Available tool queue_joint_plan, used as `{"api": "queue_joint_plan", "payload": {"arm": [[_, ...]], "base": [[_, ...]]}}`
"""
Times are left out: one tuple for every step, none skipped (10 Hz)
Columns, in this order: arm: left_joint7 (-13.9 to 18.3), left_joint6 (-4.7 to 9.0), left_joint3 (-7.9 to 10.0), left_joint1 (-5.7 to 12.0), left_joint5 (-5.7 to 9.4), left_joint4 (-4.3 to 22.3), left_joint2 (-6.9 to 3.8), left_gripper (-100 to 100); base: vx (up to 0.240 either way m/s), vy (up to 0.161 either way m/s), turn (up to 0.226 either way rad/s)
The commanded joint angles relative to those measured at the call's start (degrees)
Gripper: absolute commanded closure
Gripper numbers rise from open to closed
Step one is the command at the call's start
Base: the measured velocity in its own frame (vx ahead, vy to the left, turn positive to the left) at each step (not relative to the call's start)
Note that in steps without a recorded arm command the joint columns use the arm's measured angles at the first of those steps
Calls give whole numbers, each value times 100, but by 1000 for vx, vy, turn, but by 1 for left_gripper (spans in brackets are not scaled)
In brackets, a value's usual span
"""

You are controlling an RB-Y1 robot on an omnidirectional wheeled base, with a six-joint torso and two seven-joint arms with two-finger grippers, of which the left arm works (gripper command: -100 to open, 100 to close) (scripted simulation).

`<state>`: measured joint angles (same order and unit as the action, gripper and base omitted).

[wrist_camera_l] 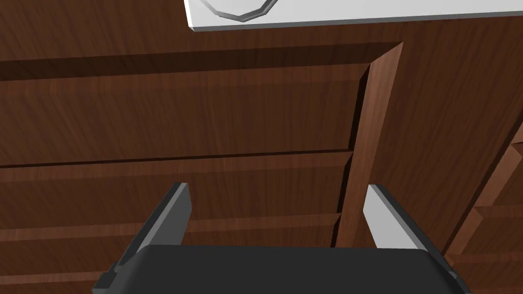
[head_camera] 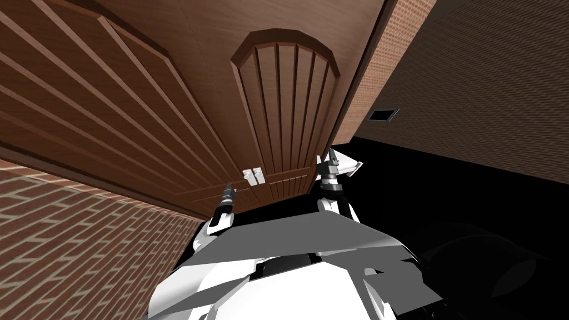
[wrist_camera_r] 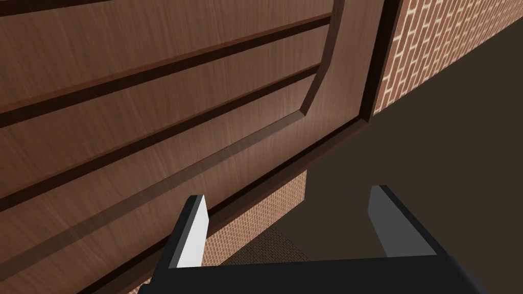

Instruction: Pull the door open

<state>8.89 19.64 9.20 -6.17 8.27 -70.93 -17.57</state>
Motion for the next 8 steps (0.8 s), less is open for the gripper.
{"api": "queue_joint_plan", "payload": {"arm": [[14,-12,9,-43,5,-16,-20,-100],[29,-22,-35,-66,2,-67,-17,-100],[44,-30,-103,-68,-4,-130,1,-100],[63,-38,-212,-45,-17,-217,39,-100],[75,-40,-310,1,-30,-291,78,-100],[62,-32,-247,-29,-22,-240,54,-100],[53,-45,-91,-103,-1,-156,-23,-100],[44,-51,-10,-136,9,-111,-60,-100]], "base": [[-218,-25,24],[-219,-82,-8],[-211,-83,-42],[-185,-111,-97],[-118,-145,-142],[-43,-66,-22],[-22,27,175],[-9,76,186]]}}
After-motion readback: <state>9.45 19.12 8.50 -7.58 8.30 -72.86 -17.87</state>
